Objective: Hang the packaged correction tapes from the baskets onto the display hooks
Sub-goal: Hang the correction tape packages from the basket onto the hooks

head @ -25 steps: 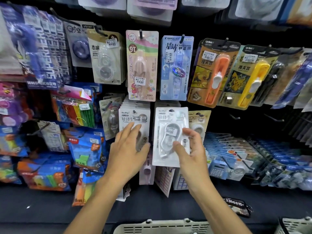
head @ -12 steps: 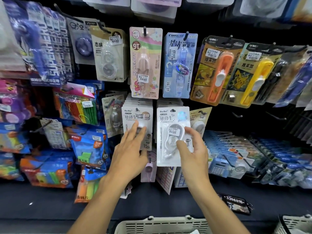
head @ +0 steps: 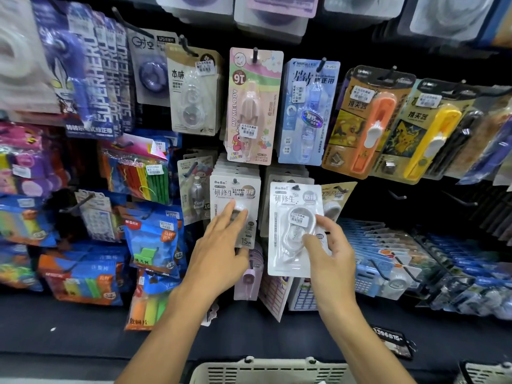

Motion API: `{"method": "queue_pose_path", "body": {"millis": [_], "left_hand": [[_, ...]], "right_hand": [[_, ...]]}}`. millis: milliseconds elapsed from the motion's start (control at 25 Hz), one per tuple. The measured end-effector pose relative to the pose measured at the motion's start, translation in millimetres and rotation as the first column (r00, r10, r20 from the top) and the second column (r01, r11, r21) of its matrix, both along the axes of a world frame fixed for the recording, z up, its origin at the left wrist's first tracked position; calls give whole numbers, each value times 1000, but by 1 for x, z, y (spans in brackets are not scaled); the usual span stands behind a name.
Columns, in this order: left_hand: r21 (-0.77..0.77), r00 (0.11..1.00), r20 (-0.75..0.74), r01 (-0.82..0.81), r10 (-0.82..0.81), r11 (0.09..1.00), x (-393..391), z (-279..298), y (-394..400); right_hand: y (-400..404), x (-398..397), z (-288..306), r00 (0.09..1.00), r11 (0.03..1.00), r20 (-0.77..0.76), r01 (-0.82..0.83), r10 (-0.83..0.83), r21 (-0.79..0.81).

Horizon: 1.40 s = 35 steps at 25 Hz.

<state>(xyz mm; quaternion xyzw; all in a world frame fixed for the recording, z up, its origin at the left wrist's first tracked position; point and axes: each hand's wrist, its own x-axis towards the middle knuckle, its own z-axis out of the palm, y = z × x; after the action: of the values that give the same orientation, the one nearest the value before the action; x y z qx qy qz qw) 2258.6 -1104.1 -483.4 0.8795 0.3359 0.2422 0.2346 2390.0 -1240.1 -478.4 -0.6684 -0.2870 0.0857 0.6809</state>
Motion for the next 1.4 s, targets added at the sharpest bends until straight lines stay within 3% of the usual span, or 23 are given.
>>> {"method": "queue_pose_path", "body": {"millis": [120,160,200,280,360,440,600,760,800,840,880,920,960,1000,1080,1120,1280,1400], "left_hand": [[-4,1000,4,4,-4,1000,-1,0,0],[-9,1000,1,7,-7,1000,-1,0,0],[-14,1000,-2,9,-9,1000,-2,0,0],[-11,1000,-14,6,-6,1000,-3,0,0],[2,1000,-27,3,-3,1000,-4,-1,1],[18,999,-34,3,-3,1000,-4,-3,1],[9,999,-36,10,-10,1000,-2,-3,1],[92,998,-46,-48,53,995,-4,-16,-18],[86,994,-71,-71,77,994,-5,-30,-25],[42,990,-115,-73,77,996,-6,-46,-34],[-14,983,-181,-41,38,999,-6,-65,-41],[-80,961,-272,20,-41,997,-8,-87,-48],[-163,918,-371,83,-139,983,-12,-111,-56],[-251,854,-464,127,-235,959,-19,-134,-63],[-405,710,-604,118,-362,907,-41,-184,-78],[-448,643,-658,86,-393,890,-53,-207,-84],[-552,406,-753,38,-518,833,-79,-268,-102],[-585,465,-706,41,-534,810,-70,-279,-114]], "right_hand": [[7,4,1,997,975,75,4,14,-223],[7,4,1,978,952,210,78,-15,-296],[7,5,-2,910,934,415,169,-25,-314],[11,13,-7,627,866,760,272,172,-421],[21,31,-5,444,697,761,340,473,-631],[33,47,-4,406,577,672,345,620,-741],[47,53,-4,366,548,619,288,695,-786],[31,36,-12,334,673,725,275,603,-686],[16,27,-33,351,733,758,233,550,-639],[-3,16,-65,429,779,758,174,491,-603],[-25,6,-102,550,784,693,108,466,-612],[-48,-5,-140,668,727,556,33,494,-686],[-69,-15,-175,746,607,383,-35,544,-794],[-85,-24,-204,764,420,196,-106,614,-901],[-109,-36,-258,666,32,-138,-236,733,-971],[-117,-41,-278,620,-83,-235,-264,749,-961],[-144,-44,-326,616,-207,-290,-204,733,-957],[-148,-33,-331,612,-176,-339,-312,715,-934]]}}
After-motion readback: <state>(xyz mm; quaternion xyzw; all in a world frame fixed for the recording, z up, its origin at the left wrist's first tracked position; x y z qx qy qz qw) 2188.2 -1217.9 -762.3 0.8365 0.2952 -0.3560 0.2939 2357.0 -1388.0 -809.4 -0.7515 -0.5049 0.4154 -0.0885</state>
